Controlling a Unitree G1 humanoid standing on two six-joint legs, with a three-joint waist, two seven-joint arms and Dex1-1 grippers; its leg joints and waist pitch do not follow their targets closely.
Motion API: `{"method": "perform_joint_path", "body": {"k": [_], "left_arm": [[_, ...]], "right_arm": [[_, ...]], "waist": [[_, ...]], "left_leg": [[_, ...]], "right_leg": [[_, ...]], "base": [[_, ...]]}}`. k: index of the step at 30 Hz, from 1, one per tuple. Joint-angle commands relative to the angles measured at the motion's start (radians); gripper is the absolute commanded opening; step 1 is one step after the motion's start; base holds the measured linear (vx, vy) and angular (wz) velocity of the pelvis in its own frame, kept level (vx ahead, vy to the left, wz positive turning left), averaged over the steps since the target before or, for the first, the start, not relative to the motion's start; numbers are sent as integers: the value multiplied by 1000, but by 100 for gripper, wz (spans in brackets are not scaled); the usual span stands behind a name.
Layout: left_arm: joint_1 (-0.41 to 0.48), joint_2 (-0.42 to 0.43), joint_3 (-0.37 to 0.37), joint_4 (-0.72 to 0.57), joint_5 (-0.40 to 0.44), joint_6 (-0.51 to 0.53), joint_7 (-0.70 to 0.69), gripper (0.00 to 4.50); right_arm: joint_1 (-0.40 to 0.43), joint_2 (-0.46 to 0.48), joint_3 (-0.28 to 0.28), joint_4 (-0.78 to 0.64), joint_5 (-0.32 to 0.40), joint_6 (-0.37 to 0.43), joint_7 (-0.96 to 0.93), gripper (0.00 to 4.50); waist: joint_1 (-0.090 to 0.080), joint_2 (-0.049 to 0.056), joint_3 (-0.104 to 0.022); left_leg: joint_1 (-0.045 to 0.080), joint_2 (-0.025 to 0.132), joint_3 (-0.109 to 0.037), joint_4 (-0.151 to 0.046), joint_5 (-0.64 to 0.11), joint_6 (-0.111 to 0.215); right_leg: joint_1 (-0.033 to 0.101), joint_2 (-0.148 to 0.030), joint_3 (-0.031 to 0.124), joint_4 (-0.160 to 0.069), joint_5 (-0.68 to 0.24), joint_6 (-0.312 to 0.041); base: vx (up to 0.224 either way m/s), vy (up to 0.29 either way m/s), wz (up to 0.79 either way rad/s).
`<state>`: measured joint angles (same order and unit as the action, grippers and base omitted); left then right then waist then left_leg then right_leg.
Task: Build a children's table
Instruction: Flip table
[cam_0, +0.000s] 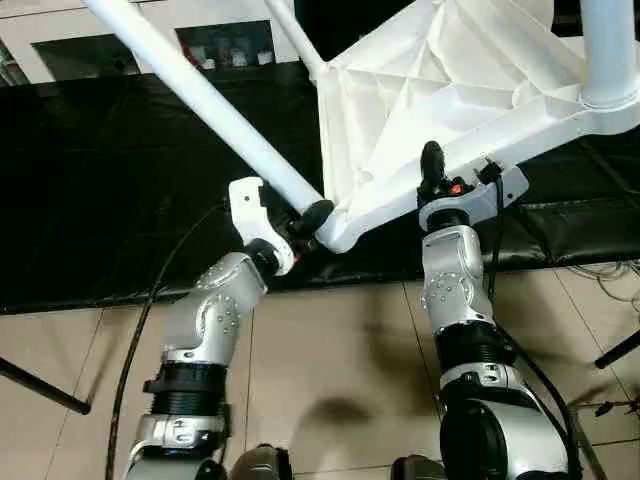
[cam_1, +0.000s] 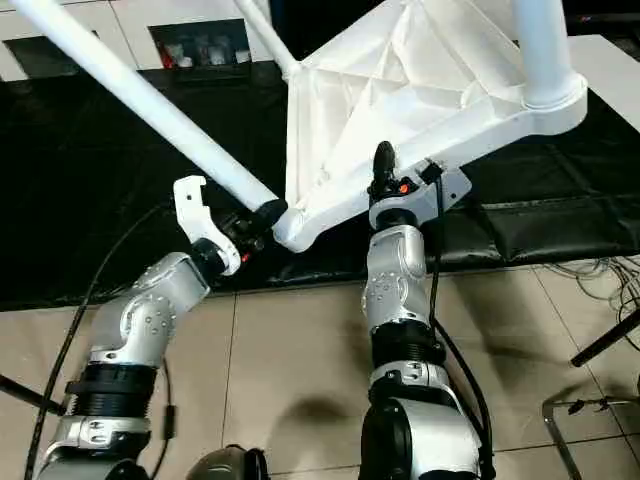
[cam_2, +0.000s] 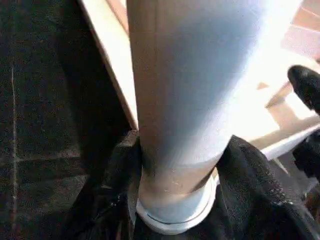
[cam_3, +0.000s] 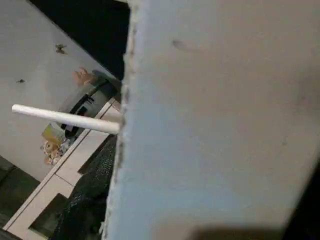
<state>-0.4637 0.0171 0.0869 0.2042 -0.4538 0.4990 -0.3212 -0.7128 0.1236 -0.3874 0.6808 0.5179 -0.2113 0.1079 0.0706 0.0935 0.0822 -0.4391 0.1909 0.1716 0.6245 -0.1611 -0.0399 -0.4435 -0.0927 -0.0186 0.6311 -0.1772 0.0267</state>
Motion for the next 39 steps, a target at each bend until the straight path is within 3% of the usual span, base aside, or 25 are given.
{"method": "perform_joint_path", "body": {"k": [1,3,7,11,13,14,15,16,17,19,22,25,26,29,31,33,35,38,39], "left_arm": [[48,81,3,-32,30,-70,-108,273],[54,111,-16,-19,43,-101,-165,273],[53,157,-44,1,49,-126,-242,273],[49,181,-62,34,48,-165,-329,279],[44,190,-64,64,43,-195,-376,314],[38,204,-77,89,58,-221,-399,314],[24,219,-86,134,60,-254,-451,318],[24,219,-86,134,60,-255,-451,318],[19,222,-85,147,57,-262,-464,345],[14,229,-80,158,45,-265,-496,361],[53,238,-80,115,37,-259,-513,371],[123,250,-91,20,47,-257,-503,403],[136,253,-96,5,51,-264,-501,403],[173,259,-105,-56,60,-281,-491,431],[221,259,-102,-165,68,-284,-454,446],[236,258,-101,-202,76,-289,-442,448],[266,258,-97,-289,83,-282,-417,450],[286,261,-91,-362,80,-255,-389,450],[291,263,-90,-389,81,-241,-372,450]], "right_arm": [[-38,-72,-86,-115,-34,-201,-75,200],[-40,-74,-85,-115,-32,-200,-74,200],[-38,-74,-80,-117,-29,-203,-73,200],[-35,-70,-79,-119,-25,-206,-74,200],[-35,-68,-76,-120,-25,-206,-77,200],[-34,-67,-75,-121,-25,-206,-78,200],[-31,-67,-72,-125,-22,-207,-80,200],[-31,-67,-72,-125,-22,-207,-80,200],[-30,-68,-72,-125,-20,-207,-80,200],[-28,-72,-72,-129,-16,-211,-83,200],[-38,-84,-74,-127,-26,-221,-89,200],[-57,-123,-45,-117,-95,-226,-107,200],[-62,-133,-38,-113,-114,-225,-115,200],[-78,-162,-21,-107,-158,-220,-129,200],[-108,-215,7,-98,-241,-212,-166,200],[-120,-235,17,-94,-269,-209,-183,200],[-148,-276,38,-83,-318,-210,-197,200],[-176,-308,56,-69,-351,-210,-194,197],[-190,-324,69,-60,-364,-206,-182,196]], "waist": [[3,-11,-107],[0,-14,-108],[-3,-8,-109],[3,-5,-108],[30,7,-104],[36,7,-102],[42,10,-100],[42,7,-99],[41,9,-101],[30,1,-101],[11,1,-104],[0,-2,-104],[-1,-7,-109],[-5,-4,-107],[-11,-20,-108],[-13,-14,-106],[-14,-26,-108],[-12,-24,-111],[-14,-38,-113]], "left_leg": [[35,5,1,-50,-26,140],[34,5,2,-49,-6,150],[34,5,2,-48,5,154],[41,9,4,-49,-17,150],[61,18,11,-52,-78,121],[62,18,11,-54,-99,112],[59,16,8,-63,-143,74],[57,15,6,-66,-151,65],[55,14,4,-67,-153,57],[49,7,3,-71,-159,53],[41,4,2,-71,-156,74],[37,4,5,-67,-138,97],[38,5,5,-65,-130,101],[38,3,7,-63,-121,106],[36,6,8,-64,-122,103],[37,7,7,-62,-110,111],[34,4,10,-59,-112,109],[32,2,11,-53,-81,127],[31,3,12,-52,-64,133]], "right_leg": [[68,-17,-2,-48,44,-267],[68,-17,-1,-46,65,-270],[66,-17,-2,-41,77,-278],[61,-20,1,-47,48,-281],[42,-14,2,-54,-14,-269],[41,-14,2,-57,-36,-263],[46,-17,1,-56,-72,-239],[48,-18,1,-56,-76,-232],[52,-18,0,-53,-70,-228],[57,-20,-2,-52,-47,-221],[64,-27,-4,-54,-52,-231],[65,-29,-4,-58,-64,-238],[68,-29,-4,-56,-60,-239],[64,-26,-5,-61,-96,-232],[66,-25,-5,-62,-112,-226],[63,-22,-7,-59,-106,-223],[67,-23,-4,-59,-122,-213],[65,-22,-3,-56,-101,-202],[67,-19,-4,-53,-73,-208]], "base": [[0,0,0],[0,0,0],[0,0,0],[0,0,0],[0,0,0],[0,0,0],[0,0,0],[0,0,0],[0,0,0],[0,0,0],[0,0,0],[0,0,0],[0,0,0],[0,0,0],[0,0,0],[0,0,0],[0,0,0],[0,0,0],[0,0,0]]}}
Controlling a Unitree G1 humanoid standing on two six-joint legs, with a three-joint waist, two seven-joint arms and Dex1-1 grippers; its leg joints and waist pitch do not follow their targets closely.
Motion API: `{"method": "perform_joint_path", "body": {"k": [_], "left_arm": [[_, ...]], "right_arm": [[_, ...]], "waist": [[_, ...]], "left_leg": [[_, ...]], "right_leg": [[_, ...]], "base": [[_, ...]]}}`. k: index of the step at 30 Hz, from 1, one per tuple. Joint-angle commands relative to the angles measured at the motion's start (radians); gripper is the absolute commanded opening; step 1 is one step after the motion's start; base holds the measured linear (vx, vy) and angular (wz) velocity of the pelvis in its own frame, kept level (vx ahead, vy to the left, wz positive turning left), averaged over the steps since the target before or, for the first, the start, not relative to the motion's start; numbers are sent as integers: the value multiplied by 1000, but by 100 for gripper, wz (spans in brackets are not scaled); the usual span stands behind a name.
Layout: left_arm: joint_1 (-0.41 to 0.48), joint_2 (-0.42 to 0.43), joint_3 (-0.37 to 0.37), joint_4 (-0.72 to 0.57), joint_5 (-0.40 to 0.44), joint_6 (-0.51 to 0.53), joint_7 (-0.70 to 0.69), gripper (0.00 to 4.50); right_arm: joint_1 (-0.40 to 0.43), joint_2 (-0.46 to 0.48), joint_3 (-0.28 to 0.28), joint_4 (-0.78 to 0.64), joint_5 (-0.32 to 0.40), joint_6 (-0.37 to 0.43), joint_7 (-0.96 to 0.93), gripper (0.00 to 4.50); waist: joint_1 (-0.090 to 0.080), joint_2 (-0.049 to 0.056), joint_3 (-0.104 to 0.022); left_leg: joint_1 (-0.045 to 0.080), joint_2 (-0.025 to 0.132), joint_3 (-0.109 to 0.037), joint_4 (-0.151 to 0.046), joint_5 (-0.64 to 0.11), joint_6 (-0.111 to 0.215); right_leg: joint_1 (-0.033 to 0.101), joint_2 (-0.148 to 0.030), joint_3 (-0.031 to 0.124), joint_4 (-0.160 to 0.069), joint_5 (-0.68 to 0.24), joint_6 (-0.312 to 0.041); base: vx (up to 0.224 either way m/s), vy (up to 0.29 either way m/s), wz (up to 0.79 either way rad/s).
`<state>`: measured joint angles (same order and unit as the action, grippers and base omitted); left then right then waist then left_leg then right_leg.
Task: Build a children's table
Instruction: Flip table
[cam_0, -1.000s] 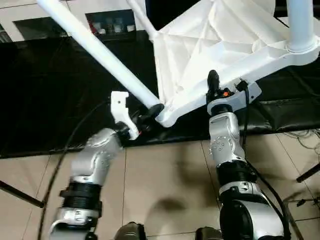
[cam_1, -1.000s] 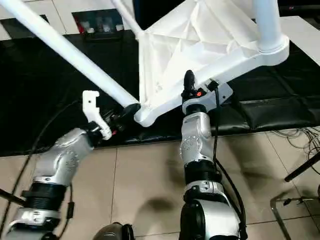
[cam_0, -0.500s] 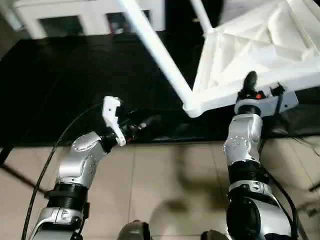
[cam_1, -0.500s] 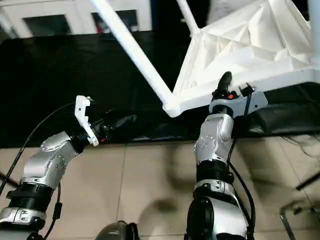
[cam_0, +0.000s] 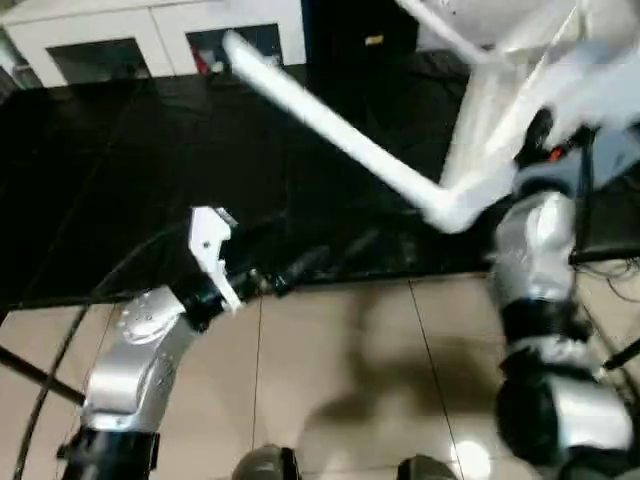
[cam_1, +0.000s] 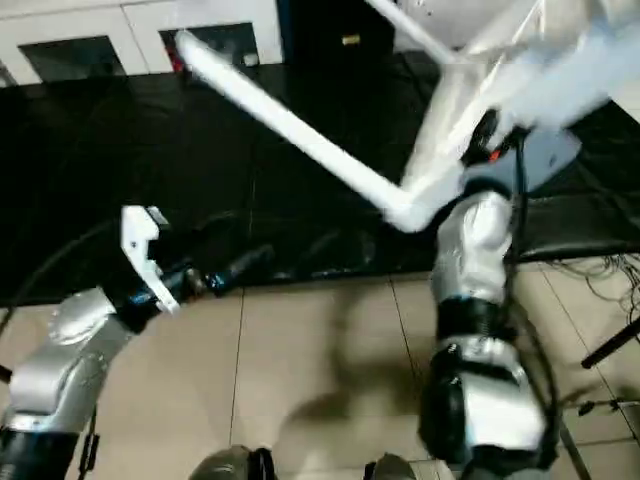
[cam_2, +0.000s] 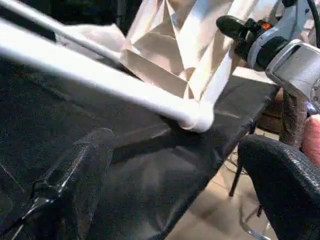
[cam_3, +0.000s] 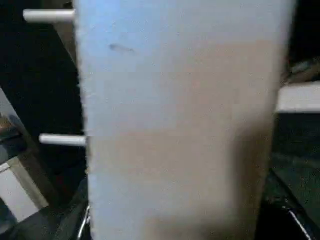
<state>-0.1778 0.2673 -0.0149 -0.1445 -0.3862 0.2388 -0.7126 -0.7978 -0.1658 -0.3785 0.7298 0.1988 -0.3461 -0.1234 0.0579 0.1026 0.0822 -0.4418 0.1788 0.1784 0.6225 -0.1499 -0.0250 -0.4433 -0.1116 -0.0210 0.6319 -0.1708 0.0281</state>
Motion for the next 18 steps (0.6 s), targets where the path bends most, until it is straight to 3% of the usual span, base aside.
{"method": "perform_joint_path", "body": {"k": [1,2,6,7,8,10,12,18], "left_arm": [[6,16,11,-66,19,37,40,450],[5,18,8,-80,24,48,55,450],[-13,21,-4,-124,51,86,101,450],[-16,20,-5,-129,54,91,107,450],[-20,18,-6,-134,56,97,114,450],[-61,-1,-17,-168,77,142,180,450],[-72,-5,-19,-175,83,161,202,450],[-109,-9,-20,-194,112,206,260,450]], "right_arm": [[-121,-50,73,-101,-57,-62,67,196],[-132,-60,81,-95,-64,-56,79,195],[-174,-105,136,-76,-98,-19,160,194],[-179,-110,144,-74,-104,-15,170,193],[-184,-115,150,-72,-111,-13,176,193],[-236,-154,212,-38,-175,-6,237,193],[-251,-165,232,-23,-195,-11,245,193],[-304,-206,307,9,-284,-7,273,190]], "waist": [[0,-49,-113],[-3,-54,-113],[-5,-54,-119],[-9,-61,-119],[-10,-61,-119],[-14,-64,-122],[-16,-67,-116],[-18,-68,-113]], "left_leg": [[31,13,6,-47,-63,130],[29,11,7,-44,-58,141],[25,9,7,-34,-11,169],[18,8,8,-30,-4,180],[16,6,9,-28,-3,183],[11,8,8,-19,7,188],[7,8,11,-18,-10,198],[12,15,13,-16,-51,183]], "right_leg": [[67,1,-2,-51,-60,-211],[67,2,-1,-51,-54,-211],[65,5,0,-42,-4,-212],[66,6,0,-38,17,-221],[65,6,-1,-39,16,-223],[61,6,-1,-29,32,-233],[57,5,-1,-36,9,-240],[49,10,0,-39,-54,-237]], "base": [[0,0,0],[0,0,0],[0,0,0],[0,0,0],[0,0,0],[0,0,0],[0,0,0],[0,0,0]]}}
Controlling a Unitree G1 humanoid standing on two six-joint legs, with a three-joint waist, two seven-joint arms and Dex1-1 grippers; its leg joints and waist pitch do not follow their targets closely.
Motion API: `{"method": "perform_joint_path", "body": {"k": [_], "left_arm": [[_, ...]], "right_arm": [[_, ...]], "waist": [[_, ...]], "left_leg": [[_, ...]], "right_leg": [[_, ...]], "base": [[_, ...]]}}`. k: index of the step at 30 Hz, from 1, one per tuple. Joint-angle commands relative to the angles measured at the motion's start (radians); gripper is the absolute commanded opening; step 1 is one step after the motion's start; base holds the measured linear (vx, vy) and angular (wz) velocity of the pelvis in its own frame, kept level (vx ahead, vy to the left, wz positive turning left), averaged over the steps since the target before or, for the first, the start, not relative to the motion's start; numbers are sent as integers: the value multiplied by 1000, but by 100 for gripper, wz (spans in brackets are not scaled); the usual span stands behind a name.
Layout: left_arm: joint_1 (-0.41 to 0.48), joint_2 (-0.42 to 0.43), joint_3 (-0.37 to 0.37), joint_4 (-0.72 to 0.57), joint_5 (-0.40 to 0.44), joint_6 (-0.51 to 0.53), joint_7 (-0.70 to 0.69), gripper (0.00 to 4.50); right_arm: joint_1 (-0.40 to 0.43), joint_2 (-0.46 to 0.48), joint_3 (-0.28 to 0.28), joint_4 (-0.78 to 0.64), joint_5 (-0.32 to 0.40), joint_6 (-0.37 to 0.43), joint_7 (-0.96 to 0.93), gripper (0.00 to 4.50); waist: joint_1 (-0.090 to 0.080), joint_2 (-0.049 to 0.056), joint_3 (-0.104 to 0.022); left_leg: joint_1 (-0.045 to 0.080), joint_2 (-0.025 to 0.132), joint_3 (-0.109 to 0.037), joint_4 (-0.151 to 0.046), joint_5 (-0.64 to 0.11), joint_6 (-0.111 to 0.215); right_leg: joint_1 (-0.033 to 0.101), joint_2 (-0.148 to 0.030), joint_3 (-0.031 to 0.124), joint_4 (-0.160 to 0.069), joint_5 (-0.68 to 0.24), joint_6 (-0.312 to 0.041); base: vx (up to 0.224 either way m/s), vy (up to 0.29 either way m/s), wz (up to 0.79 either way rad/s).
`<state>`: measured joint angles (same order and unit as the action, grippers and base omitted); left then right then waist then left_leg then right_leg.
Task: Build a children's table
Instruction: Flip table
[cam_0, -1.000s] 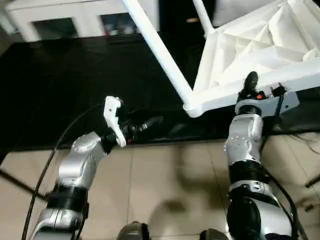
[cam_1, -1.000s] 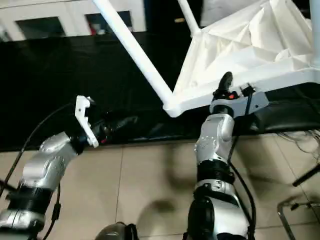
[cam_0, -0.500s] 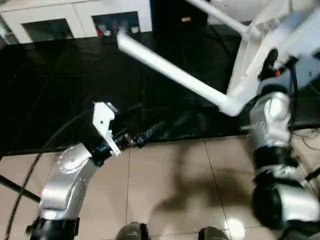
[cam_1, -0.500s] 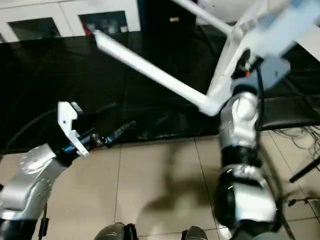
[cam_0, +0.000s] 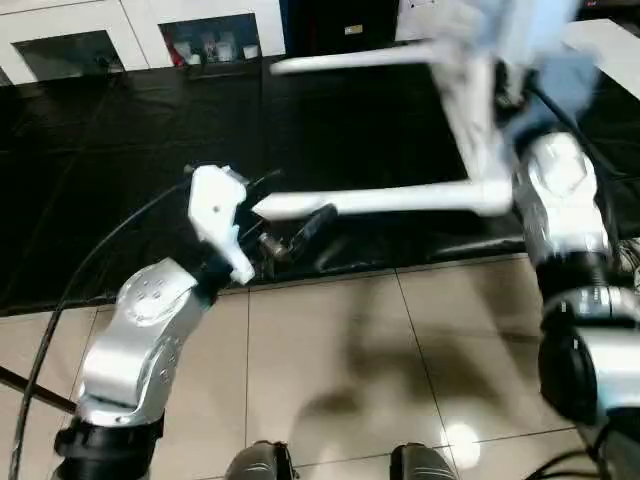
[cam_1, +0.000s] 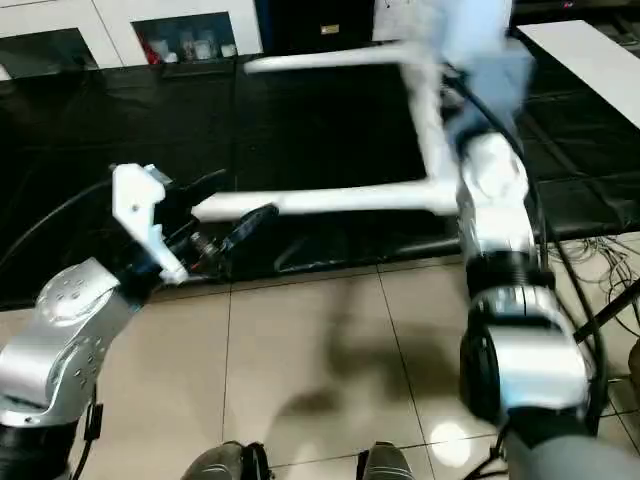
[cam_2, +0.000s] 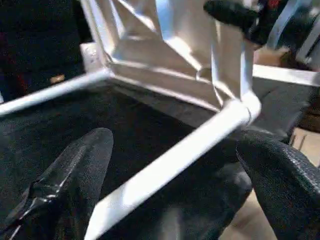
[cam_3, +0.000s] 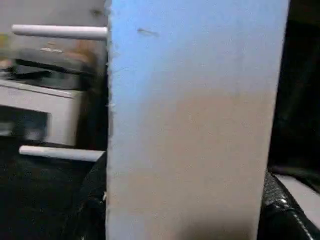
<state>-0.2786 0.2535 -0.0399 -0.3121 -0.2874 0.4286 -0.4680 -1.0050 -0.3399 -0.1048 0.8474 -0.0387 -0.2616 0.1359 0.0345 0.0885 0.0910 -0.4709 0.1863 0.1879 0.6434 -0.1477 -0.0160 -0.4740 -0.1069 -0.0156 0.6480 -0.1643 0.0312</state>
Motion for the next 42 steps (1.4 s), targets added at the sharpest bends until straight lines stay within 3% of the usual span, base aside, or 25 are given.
{"method": "perform_joint_path", "body": {"k": [1,6,11,15,18,20,22,27,29,30,34,37,42], "left_arm": [[-21,6,10,-37,24,33,36,450],[-69,26,28,-56,70,61,98,450],[-102,43,32,-65,104,60,127,450],[-122,35,41,-80,108,68,153,450],[-133,53,38,-86,123,64,155,450],[-141,54,47,-88,123,65,161,450],[-147,55,53,-87,124,68,167,450],[-151,63,48,-80,129,73,170,450],[-151,63,48,-80,129,73,170,450],[-151,63,48,-80,129,73,170,450],[-153,62,48,-79,131,73,170,450],[-159,61,49,-48,134,49,167,450],[-156,60,43,-37,127,45,158,450]], "right_arm": [[-120,-51,69,-93,-92,-94,29,190],[-214,-133,199,-45,-279,-96,54,190],[-290,-183,265,14,-367,-97,18,191],[-352,-212,307,74,-418,-111,-4,191],[-395,-229,337,113,-448,-96,-5,191],[-415,-236,350,133,-456,-92,6,191],[-435,-242,366,158,-458,-93,29,191],[-480,-246,379,223,-439,-75,129,191],[-480,-246,379,223,-439,-75,129,191],[-480,-246,379,223,-439,-75,129,191],[-484,-245,372,231,-430,-72,151,191],[-479,-240,345,272,-378,-18,253,191],[-510,-254,372,333,-393,9,364,191]], "waist": [[9,-55,-122],[22,-58,-116],[31,-64,-108],[39,-61,-100],[31,-64,-94],[27,-70,-93],[22,-68,-89],[3,-72,-83],[-3,-73,-83],[-9,-79,-86],[-13,-82,-89],[-13,-74,-88],[-17,-74,-82]], "left_leg": [[44,9,4,-37,-50,172],[49,11,5,-37,-74,151],[50,11,4,-40,-118,131],[61,14,1,-47,-239,69],[57,13,-5,-57,-324,21],[57,10,-6,-58,-362,5],[63,10,-9,-61,-426,-17],[59,10,-17,-67,-511,-37],[56,10,-20,-69,-517,-45],[56,9,-20,-67,-508,-42],[52,9,-18,-64,-474,-24],[55,8,-18,-64,-478,-21],[58,12,-21,-67,-523,-27]], "right_leg": [[78,6,-4,-54,-54,-242],[74,7,-2,-54,-72,-243],[67,6,0,-60,-131,-220],[52,8,1,-72,-255,-181],[51,9,-1,-74,-309,-140],[50,8,-1,-76,-329,-123],[42,7,0,-83,-373,-107],[42,5,-3,-85,-404,-97],[43,4,-4,-85,-395,-98],[46,3,-3,-84,-374,-107],[51,1,-2,-81,-352,-123],[50,4,-2,-81,-332,-136],[49,4,-2,-79,-339,-159]], "base": [[0,0,0],[0,0,0],[0,0,0],[0,0,0],[0,0,0],[0,0,0],[0,0,0],[0,0,0],[0,0,0],[0,0,0],[0,0,0],[0,0,0],[0,0,0]]}}
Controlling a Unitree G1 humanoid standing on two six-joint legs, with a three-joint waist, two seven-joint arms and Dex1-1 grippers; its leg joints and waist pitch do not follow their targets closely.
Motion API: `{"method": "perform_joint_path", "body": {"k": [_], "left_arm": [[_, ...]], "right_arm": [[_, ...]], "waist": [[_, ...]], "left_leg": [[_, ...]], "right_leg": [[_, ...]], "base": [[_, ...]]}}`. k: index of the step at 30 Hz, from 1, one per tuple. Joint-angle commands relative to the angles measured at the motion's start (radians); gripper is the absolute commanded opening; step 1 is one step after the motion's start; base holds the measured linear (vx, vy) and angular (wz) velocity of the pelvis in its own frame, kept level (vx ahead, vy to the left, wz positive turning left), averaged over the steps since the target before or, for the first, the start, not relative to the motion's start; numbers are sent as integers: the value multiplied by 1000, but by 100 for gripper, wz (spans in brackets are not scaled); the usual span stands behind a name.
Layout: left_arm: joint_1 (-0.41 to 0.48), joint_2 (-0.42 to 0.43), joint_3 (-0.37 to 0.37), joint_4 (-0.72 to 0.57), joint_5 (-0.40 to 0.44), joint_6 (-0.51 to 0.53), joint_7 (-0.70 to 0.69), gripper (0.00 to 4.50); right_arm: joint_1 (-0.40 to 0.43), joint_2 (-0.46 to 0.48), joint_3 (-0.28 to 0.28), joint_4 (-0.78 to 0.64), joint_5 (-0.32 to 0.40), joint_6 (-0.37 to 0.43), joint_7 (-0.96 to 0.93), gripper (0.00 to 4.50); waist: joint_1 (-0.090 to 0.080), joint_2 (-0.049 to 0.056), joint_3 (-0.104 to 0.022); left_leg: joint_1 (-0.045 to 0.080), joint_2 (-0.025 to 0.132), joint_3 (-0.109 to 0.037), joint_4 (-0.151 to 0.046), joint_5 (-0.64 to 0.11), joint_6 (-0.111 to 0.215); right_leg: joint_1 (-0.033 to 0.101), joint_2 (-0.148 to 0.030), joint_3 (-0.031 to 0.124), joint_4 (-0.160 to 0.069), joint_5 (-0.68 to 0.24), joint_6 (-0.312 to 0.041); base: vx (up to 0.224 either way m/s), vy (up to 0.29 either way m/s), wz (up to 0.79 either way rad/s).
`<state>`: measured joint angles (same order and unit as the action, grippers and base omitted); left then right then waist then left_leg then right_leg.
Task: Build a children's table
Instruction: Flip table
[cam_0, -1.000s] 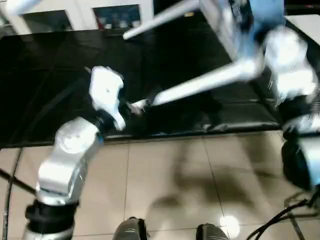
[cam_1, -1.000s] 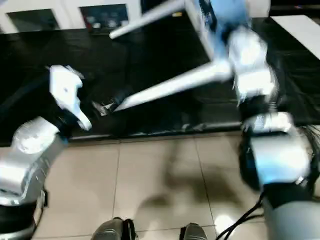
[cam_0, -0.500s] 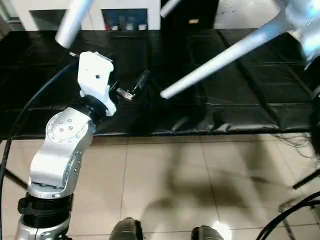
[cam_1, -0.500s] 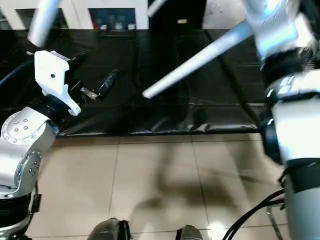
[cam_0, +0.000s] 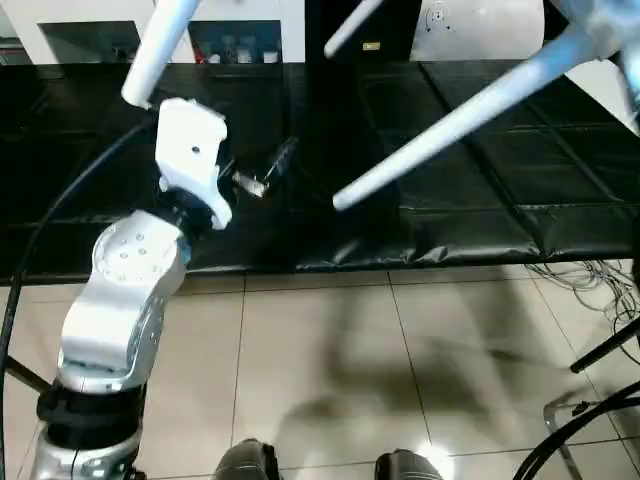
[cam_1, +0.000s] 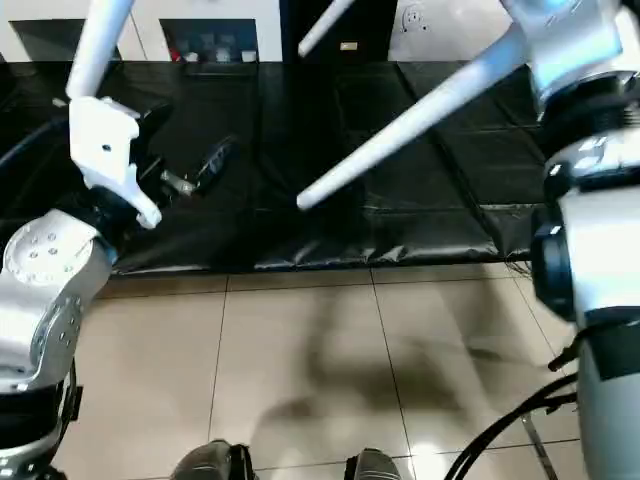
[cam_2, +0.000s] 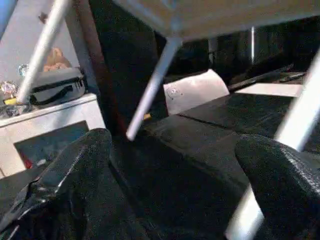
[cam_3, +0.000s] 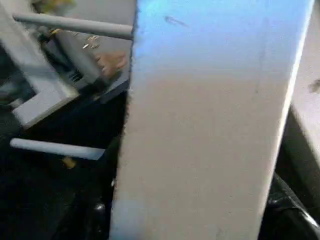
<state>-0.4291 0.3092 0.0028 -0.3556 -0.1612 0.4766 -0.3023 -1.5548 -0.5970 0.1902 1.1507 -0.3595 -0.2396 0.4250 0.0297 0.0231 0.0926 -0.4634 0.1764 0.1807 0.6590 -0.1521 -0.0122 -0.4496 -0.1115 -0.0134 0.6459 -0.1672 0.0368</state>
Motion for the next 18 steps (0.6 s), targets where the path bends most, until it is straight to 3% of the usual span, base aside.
{"method": "perform_joint_path", "body": {"k": [1,5,6,8,18], "left_arm": [[-4,-1,-1,3,-1,-6,-5,450],[-1,-7,3,-4,0,-7,3,450],[1,-7,5,-7,0,-8,5,450],[3,-7,6,-8,0,-9,6,450],[18,-10,-5,-33,-2,-6,1,450]], "right_arm": [[17,-7,72,56,-71,-12,70,191],[-7,-19,75,71,-87,-7,44,191],[-18,-24,83,78,-95,-6,41,191],[-23,-26,89,83,-101,-3,43,191],[-83,-47,167,122,-176,-42,94,191]], "waist": [[-14,-18,-82],[-15,-18,-84],[-18,-25,-84],[-17,-23,-83],[-21,-26,-74]], "left_leg": [[50,22,-13,-83,-522,-31],[47,21,-14,-82,-500,-30],[46,21,-12,-80,-497,-25],[48,21,-11,-80,-497,-24],[54,24,-18,-82,-590,-55]], "right_leg": [[24,7,-4,-79,-350,-164],[27,6,-4,-77,-347,-162],[26,6,-3,-78,-357,-158],[24,5,-3,-80,-369,-156],[8,6,-5,-88,-479,-114]], "base": [[0,0,0],[0,0,0],[0,0,0],[0,0,0],[0,0,0]]}}
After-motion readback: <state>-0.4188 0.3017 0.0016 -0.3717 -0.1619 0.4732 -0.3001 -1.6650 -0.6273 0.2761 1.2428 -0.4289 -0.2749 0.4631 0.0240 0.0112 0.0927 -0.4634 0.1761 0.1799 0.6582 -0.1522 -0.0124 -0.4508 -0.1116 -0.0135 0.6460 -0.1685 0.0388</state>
